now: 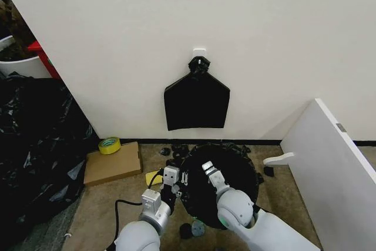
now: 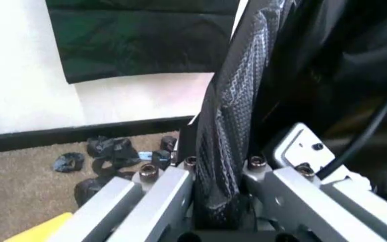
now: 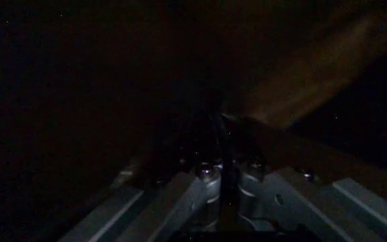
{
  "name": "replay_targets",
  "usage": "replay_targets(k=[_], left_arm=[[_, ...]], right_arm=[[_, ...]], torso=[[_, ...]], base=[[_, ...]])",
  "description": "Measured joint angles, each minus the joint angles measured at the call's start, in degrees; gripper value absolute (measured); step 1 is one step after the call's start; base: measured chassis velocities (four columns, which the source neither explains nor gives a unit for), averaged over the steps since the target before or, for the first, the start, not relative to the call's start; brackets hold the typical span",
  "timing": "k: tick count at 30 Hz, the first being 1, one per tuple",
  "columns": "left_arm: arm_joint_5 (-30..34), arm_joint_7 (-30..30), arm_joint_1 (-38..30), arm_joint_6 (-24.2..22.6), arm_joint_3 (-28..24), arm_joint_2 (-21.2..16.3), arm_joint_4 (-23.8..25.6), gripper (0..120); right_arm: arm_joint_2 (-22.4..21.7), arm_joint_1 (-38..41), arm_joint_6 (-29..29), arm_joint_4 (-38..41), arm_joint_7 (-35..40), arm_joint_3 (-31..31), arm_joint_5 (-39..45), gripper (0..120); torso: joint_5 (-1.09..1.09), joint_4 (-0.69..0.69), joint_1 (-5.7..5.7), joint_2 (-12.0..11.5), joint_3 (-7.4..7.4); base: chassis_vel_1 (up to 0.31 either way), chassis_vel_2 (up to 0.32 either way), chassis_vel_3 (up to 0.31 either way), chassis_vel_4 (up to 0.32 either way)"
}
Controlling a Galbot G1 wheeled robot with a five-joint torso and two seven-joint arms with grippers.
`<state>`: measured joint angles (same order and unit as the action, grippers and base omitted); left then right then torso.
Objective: Place the garbage bag over the trash bin.
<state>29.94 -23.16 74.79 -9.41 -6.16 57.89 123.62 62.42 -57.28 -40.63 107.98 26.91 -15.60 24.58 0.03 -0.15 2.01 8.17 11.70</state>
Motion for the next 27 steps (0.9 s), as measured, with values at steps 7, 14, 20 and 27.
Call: replay_targets(k=[7,14,20,27], left_arm=[[0.1,-0.01,0.48,-0.2,0.11,-0.21,0.63,1],[0.06,0.11,0.97,-0.26,0.43,-0.22,0.89,1],[-0.14,0.59,1.09,-0.32,-0.01,-0.38,0.89,1],[-0.33,0.71,1.27,-0.37,-0.09,-0.02,1.03,1]], right_arm=[[1.41,1.25,4.25,-1.71,-0.2,-0.02,-1.42,0],[-0.26,0.29,0.92,-0.53,-0.19,0.23,-1.17,0],[0.16,-0.04,3.63,0.06,-2.14,-0.03,-1.43,0],[-0.73,0.14,2.34,-1.61,-1.39,1.55,-2.45,0]], torso=[[0.0,0.02,0.0,0.0,0.0],[0.0,-0.01,0.0,0.0,0.0],[0.01,0.0,0.0,0.0,0.0],[0.0,0.0,0.0,0.0,0.0]], base=[[0.0,0.0,0.0,0.0],[0.0,0.0,0.0,0.0],[0.0,0.0,0.0,0.0],[0.0,0.0,0.0,0.0]])
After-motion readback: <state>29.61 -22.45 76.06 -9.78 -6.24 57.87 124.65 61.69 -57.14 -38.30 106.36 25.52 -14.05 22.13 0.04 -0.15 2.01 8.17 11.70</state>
